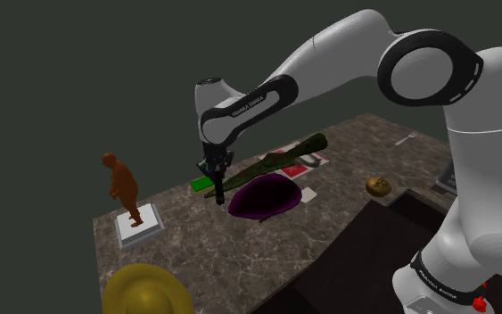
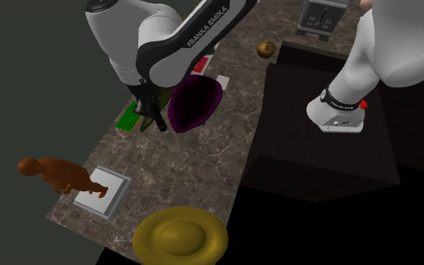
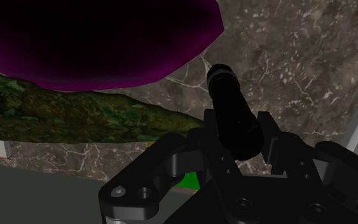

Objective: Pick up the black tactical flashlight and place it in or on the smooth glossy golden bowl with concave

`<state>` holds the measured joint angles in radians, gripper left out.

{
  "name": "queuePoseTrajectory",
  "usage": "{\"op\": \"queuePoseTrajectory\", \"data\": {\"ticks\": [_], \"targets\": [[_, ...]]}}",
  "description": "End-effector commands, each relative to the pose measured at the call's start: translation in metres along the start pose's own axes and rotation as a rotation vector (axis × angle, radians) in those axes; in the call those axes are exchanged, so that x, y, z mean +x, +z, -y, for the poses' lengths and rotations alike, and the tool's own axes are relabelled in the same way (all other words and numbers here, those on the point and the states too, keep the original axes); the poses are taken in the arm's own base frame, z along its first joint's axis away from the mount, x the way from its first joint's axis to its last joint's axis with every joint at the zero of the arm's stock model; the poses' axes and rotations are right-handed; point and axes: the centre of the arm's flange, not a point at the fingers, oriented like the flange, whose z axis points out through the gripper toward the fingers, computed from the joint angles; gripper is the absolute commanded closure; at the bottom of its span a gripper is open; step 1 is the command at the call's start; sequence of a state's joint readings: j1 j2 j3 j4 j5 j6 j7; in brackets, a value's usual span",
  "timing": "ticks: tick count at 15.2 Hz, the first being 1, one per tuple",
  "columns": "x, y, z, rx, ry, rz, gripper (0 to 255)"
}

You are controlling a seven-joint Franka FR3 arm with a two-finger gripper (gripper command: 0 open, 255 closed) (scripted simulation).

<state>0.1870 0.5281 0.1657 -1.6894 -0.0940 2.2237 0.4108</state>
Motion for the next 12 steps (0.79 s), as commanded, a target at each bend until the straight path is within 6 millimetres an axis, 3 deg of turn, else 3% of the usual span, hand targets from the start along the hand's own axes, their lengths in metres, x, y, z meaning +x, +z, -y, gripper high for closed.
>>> {"op": "queuePoseTrajectory", "data": {"ticks": [1,12], "targets": [[0.000,-0.010,0.000,0.000,0.000,0.000,255],[0.000,-0.068,0.001,0.000,0.000,0.000,255]]}}
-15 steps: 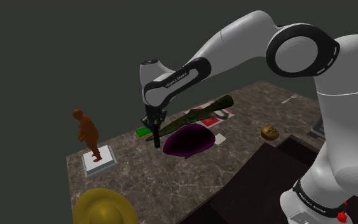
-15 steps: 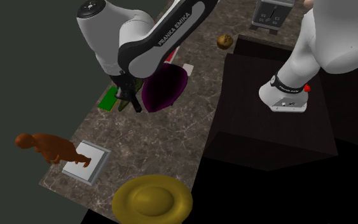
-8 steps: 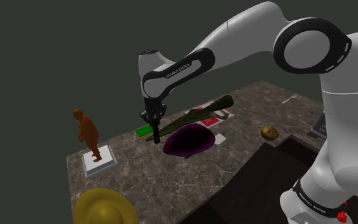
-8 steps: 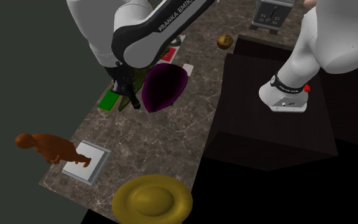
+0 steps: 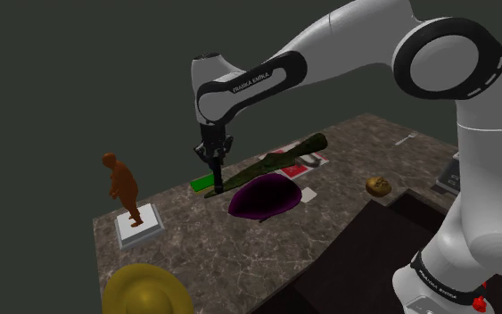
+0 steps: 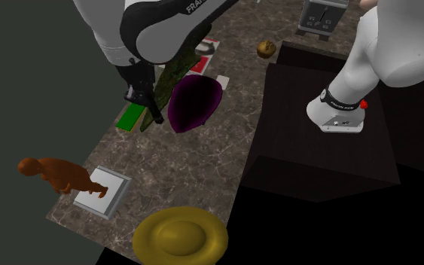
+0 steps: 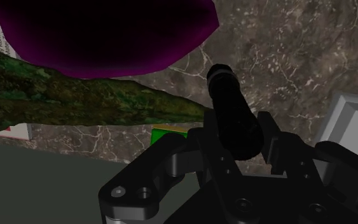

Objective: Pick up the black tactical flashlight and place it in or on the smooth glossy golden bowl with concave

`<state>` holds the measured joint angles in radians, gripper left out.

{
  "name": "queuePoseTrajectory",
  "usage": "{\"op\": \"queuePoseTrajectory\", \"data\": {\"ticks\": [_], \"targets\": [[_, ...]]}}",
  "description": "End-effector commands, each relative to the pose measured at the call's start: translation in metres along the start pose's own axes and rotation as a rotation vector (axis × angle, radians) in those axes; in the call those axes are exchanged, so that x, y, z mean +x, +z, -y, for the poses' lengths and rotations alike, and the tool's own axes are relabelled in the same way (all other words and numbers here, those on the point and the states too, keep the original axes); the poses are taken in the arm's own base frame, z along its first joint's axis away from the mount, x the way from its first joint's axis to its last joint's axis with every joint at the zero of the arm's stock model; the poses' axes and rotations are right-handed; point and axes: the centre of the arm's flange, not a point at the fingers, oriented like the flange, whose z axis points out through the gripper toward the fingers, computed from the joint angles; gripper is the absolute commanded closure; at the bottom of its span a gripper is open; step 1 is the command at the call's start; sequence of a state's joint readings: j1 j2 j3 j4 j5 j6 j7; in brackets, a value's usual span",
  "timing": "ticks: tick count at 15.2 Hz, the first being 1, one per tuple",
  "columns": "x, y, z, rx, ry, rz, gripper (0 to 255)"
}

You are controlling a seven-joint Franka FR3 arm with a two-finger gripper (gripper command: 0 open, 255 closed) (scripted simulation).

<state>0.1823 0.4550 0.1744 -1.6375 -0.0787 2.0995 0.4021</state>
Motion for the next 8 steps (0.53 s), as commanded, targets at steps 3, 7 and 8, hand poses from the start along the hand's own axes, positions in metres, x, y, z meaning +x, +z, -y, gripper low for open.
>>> {"op": "queuePoseTrajectory", "data": {"ticks": [3,7,8], "targets": [[0.000,-0.022,0.000,0.000,0.000,0.000,255],[0.000,-0.044,0.000,0.000,0.000,0.000,255],[0.000,-0.049,0.000,0.000,0.000,0.000,255]]}}
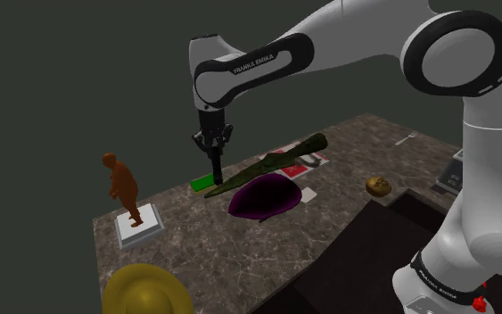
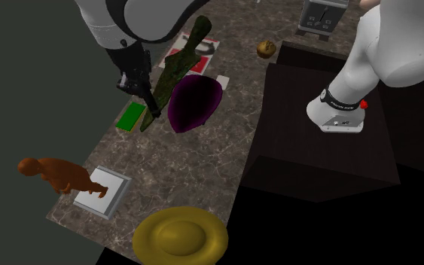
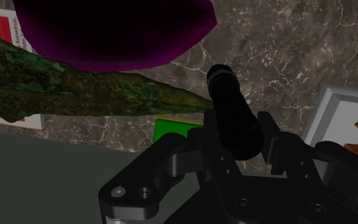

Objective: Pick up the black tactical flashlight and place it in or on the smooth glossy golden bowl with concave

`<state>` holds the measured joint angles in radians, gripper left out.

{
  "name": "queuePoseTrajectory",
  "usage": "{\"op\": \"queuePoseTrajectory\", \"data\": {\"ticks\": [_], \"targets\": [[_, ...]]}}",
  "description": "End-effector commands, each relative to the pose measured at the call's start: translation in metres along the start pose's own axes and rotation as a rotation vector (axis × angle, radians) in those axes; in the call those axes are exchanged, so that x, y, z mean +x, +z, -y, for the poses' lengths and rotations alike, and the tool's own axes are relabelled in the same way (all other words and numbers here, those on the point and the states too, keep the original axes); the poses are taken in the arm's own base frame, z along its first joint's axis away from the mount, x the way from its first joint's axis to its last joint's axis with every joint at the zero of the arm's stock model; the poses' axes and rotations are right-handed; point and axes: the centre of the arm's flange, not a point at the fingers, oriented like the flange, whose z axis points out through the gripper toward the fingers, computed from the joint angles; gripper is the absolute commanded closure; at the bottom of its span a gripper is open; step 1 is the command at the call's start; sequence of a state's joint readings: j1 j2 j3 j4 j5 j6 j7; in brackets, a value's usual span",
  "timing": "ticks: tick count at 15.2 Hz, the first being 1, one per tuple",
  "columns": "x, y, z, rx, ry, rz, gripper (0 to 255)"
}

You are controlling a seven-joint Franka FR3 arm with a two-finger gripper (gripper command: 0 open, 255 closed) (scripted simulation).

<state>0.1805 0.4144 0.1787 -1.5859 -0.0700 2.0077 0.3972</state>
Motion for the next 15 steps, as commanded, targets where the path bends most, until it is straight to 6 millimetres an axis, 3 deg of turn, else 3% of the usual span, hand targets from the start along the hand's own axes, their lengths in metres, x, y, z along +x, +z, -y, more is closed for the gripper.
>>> {"op": "queuePoseTrajectory", "data": {"ticks": [1,15], "targets": [[0.000,-0.007,0.000,0.000,0.000,0.000,255],[-0.088,-0.033,0.160,0.000,0.000,0.000,255]]}}
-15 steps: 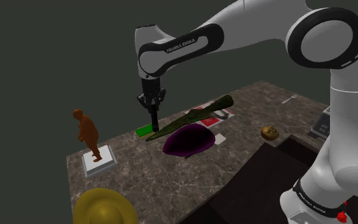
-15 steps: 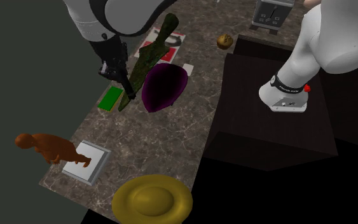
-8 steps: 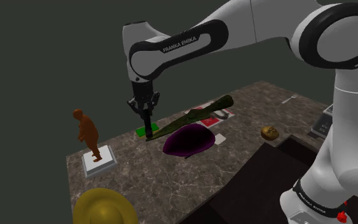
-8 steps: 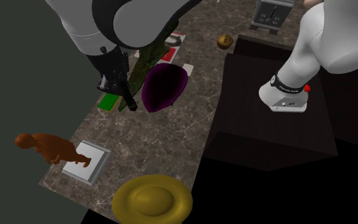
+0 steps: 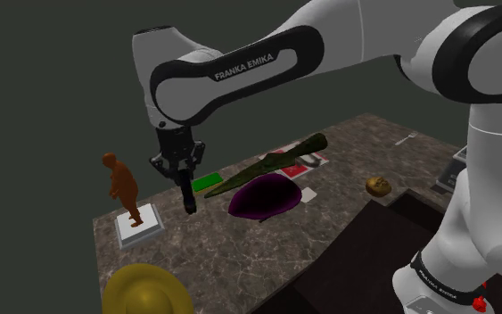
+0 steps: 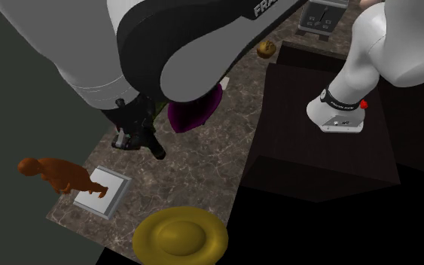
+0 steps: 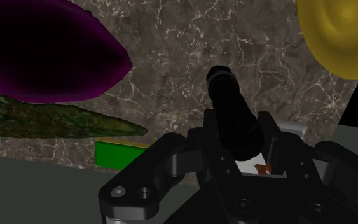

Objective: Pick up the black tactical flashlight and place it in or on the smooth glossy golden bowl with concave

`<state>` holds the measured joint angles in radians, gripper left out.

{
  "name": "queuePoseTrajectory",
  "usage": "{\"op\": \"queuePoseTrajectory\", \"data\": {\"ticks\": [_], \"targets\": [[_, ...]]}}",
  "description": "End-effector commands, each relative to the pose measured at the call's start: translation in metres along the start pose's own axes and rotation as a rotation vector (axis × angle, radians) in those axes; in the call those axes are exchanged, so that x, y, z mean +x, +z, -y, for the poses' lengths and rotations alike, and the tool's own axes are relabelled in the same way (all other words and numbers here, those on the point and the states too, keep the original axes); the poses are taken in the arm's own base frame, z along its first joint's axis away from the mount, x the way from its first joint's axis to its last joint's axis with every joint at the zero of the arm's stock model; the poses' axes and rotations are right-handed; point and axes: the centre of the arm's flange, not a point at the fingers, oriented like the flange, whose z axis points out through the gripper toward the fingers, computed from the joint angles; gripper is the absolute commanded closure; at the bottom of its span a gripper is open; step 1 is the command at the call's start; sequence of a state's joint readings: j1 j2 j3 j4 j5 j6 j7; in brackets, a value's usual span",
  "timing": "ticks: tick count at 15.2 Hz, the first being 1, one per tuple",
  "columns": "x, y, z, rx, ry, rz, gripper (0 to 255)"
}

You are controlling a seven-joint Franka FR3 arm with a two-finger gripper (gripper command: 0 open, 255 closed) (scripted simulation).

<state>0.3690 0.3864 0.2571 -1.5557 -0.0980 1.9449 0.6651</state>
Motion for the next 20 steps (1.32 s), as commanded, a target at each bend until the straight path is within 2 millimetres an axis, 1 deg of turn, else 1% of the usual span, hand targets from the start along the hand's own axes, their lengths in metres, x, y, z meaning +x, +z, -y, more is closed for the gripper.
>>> {"op": "queuePoseTrajectory", "data": {"ticks": [1,15,16,20], "targets": [[-0.013,-0.005,0.022,0.000,0.001,0.000,255],[-0.101,-0.031,0.183,0.000,0.001,0.000,255],[-0.111,-0.034,0.200,0.000,0.001,0.000,255],[-0.111,-0.013,0.200,0.000,0.001,0.000,255]]}}
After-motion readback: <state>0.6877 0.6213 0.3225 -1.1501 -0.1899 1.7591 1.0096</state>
